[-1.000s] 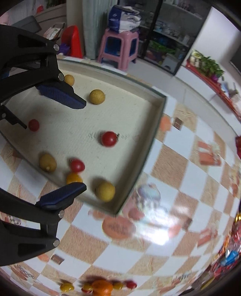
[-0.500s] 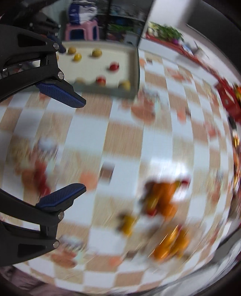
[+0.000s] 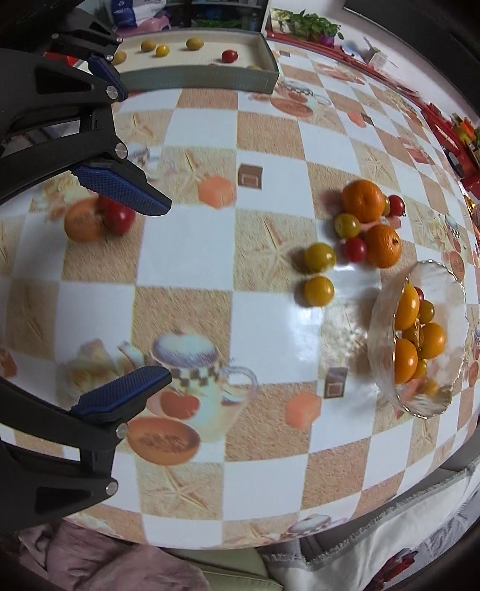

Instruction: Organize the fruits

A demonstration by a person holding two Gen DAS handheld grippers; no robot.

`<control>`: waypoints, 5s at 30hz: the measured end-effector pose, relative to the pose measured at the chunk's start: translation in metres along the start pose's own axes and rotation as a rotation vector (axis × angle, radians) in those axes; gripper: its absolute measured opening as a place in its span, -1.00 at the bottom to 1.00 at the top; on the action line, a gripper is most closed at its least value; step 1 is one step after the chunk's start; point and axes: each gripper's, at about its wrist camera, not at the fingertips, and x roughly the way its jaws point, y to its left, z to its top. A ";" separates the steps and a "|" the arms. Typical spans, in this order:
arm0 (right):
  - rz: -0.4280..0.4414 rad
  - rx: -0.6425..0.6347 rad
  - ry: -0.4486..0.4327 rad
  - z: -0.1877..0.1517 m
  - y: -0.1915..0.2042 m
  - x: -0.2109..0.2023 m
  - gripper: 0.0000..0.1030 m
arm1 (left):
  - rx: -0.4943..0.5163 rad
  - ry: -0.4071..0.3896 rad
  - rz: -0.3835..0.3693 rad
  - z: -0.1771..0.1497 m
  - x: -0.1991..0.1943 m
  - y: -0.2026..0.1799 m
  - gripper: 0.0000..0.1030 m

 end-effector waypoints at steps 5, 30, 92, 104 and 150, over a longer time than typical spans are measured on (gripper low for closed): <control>-0.002 -0.042 -0.025 0.010 -0.005 0.004 0.58 | -0.012 -0.010 -0.003 0.015 0.013 -0.013 0.39; 0.005 -0.284 -0.157 0.071 0.023 0.024 -0.58 | -0.072 0.000 0.032 0.026 0.039 -0.023 0.25; 0.277 -0.362 0.029 0.003 0.224 -0.009 -0.58 | -0.462 -0.032 0.087 -0.082 -0.045 0.187 -0.51; 0.202 -0.546 0.129 0.007 0.317 0.047 -0.54 | -0.434 0.027 0.111 -0.112 -0.023 0.180 -0.51; 0.036 -0.462 0.058 -0.019 0.276 -0.058 1.00 | -0.398 0.016 0.201 -0.133 -0.113 0.179 0.98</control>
